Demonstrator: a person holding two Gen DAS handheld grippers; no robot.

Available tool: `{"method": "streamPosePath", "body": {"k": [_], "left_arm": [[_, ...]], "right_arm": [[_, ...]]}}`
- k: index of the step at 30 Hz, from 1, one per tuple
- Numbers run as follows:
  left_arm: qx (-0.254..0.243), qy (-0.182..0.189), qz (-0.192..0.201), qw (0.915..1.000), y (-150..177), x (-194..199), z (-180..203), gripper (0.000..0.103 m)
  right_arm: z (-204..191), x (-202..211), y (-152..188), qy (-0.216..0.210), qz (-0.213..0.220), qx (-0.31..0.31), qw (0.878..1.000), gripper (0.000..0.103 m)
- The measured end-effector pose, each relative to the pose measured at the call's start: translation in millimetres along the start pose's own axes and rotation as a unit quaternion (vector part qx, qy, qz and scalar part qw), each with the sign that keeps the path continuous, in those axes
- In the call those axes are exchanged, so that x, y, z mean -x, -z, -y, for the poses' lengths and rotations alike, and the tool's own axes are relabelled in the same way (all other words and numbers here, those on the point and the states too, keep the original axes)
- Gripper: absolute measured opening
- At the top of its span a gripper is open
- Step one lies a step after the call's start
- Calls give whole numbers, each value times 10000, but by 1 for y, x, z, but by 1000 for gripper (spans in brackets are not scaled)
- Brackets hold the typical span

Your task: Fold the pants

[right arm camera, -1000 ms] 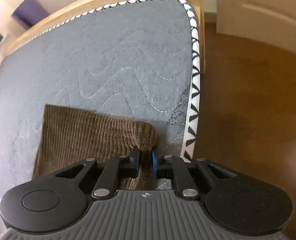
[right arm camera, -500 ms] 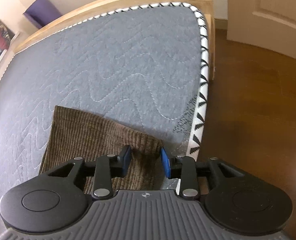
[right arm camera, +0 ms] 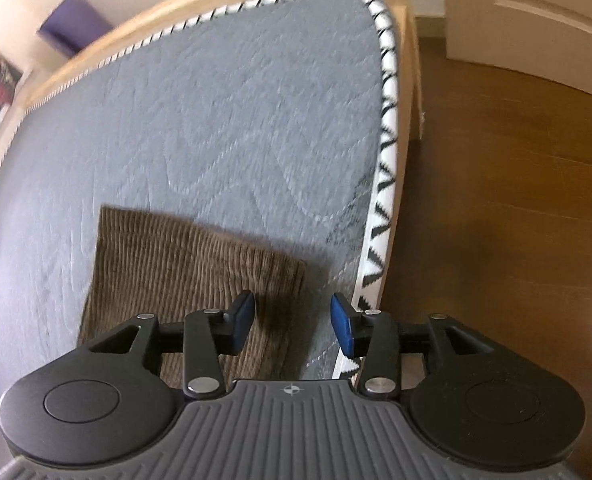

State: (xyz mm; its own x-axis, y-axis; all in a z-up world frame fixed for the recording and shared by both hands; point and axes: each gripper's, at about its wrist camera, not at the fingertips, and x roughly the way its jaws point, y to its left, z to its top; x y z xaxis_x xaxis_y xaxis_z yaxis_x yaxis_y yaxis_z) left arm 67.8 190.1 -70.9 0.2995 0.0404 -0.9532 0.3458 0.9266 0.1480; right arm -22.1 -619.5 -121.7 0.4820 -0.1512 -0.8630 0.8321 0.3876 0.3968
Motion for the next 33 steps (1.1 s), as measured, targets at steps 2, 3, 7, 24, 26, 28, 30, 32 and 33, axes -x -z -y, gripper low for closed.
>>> {"method": "streamPosePath", "body": {"k": [2,3,7,24,26,28,30,32,33], "left_arm": [[-60,-23,-2,10000,-4,-3,5,48],[-78,-31,-11,10000,-5,-3,6,48],[-126,-66,-28,9999,-11,-9,4,48],[-43,-64,350,9994,-20,4,10,48],[-38,-72,382,9992,-21,5,12,48],[-43,-87,407,9991,-22,7,14,48],[-23,-85,420,9991,-22,8,15,48],[14,-74,432,9990,-23,10,15,48],[41,-63,441,9990,-23,10,15,48]], "right_arm": [[-3,-5,0,20,-19,57,10000,44],[-4,-6,-1,-10,9,71,10000,44],[-15,-14,-3,-68,129,306,9994,45],[-118,100,64,-1097,1810,2393,9476,16],[-154,139,123,-1493,2359,3472,8953,16],[-179,164,190,-1966,2545,4335,8418,16],[-195,179,268,-2443,2446,5205,7807,16],[-204,178,347,-2799,1878,6086,7183,17],[-207,170,382,-2881,1342,6523,6881,19]]}}
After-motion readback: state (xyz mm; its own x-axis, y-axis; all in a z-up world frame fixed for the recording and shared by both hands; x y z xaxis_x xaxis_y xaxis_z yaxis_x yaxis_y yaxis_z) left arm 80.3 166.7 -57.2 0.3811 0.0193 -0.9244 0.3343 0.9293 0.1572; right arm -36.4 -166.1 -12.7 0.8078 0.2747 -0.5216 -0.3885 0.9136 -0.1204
